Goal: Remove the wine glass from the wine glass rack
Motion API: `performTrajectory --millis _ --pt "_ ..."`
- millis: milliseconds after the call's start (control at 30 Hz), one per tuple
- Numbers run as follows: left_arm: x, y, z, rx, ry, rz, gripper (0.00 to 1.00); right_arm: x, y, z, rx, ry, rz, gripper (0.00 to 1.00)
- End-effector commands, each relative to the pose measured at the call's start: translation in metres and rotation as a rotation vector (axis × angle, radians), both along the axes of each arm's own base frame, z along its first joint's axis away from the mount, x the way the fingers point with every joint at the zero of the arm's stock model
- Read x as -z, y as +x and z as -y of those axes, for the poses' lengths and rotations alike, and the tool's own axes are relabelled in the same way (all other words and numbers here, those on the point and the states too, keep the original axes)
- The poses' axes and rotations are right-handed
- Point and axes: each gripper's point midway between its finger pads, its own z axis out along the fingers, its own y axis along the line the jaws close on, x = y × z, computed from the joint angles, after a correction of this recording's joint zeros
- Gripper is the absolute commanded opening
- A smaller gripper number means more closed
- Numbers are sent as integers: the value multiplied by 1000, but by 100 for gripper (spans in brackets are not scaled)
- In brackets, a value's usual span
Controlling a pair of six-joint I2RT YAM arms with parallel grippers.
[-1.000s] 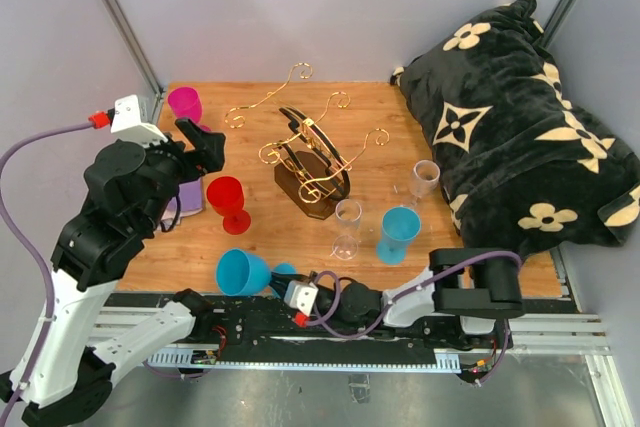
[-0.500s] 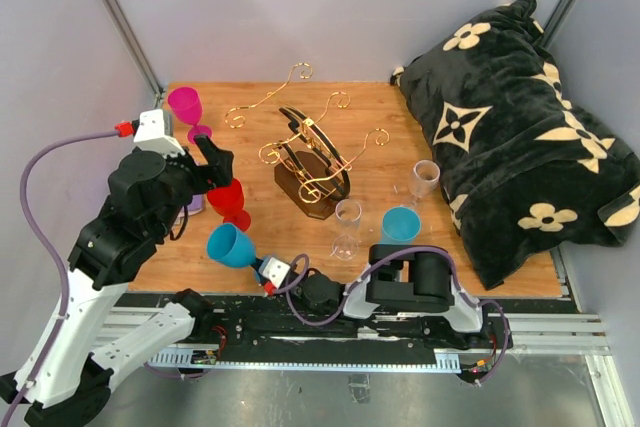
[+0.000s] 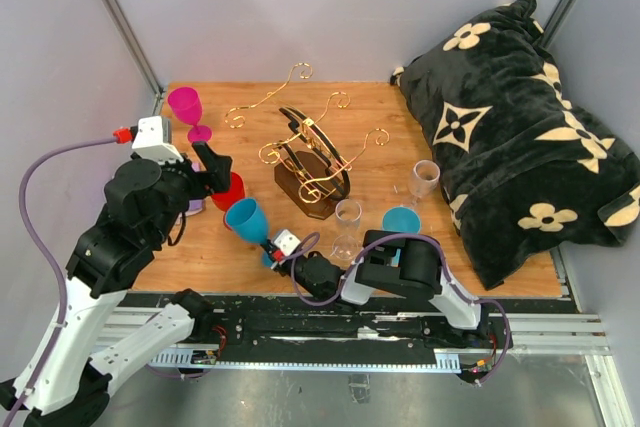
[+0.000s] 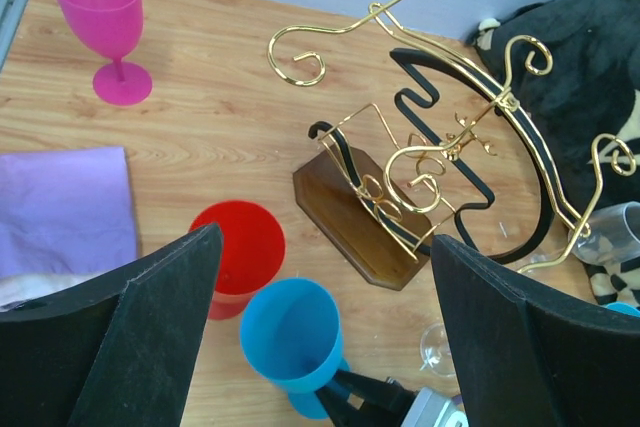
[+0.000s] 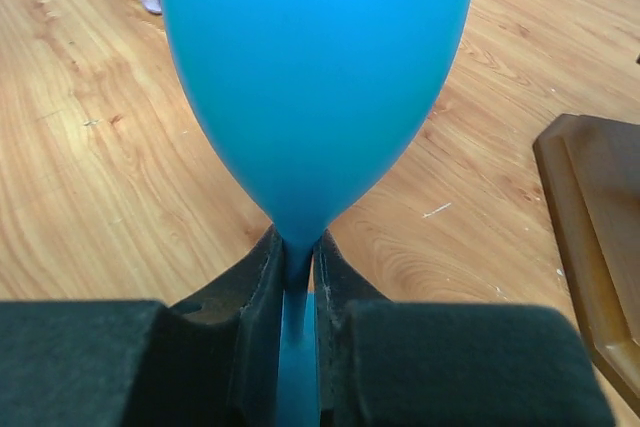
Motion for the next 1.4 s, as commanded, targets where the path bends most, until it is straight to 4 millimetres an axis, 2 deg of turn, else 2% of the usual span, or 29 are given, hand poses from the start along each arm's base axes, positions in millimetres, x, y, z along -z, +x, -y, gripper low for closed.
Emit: performTrajectory --millis 0,200,300,433,533,833,967,1200,1367 --pt "-4 2 2 8 -10 24 91 -12 5 5 6 104 -47 15" --pt "1 4 4 16 -9 22 91 -4 0 7 -50 85 -64 16" --pt "19 5 7 22 2 -17 90 1 -4 6 -70 72 -66 18" --pt "48 3 11 41 11 -73 90 2 -7 6 -90 63 -61 25" --pt "64 1 10 39 19 -100 90 3 -7 8 -91 54 -59 36" --pt "57 -2 7 36 22 -87 90 -5 -11 19 -94 38 -35 66" --pt "56 -3 5 30 25 -87 90 -15 -18 35 -63 16 3 71" --pt "54 -3 6 29 11 -85 90 -42 -50 61 -9 -32 114 76" --pt "51 -4 3 19 13 -86 90 -66 -90 86 24 -93 231 78"
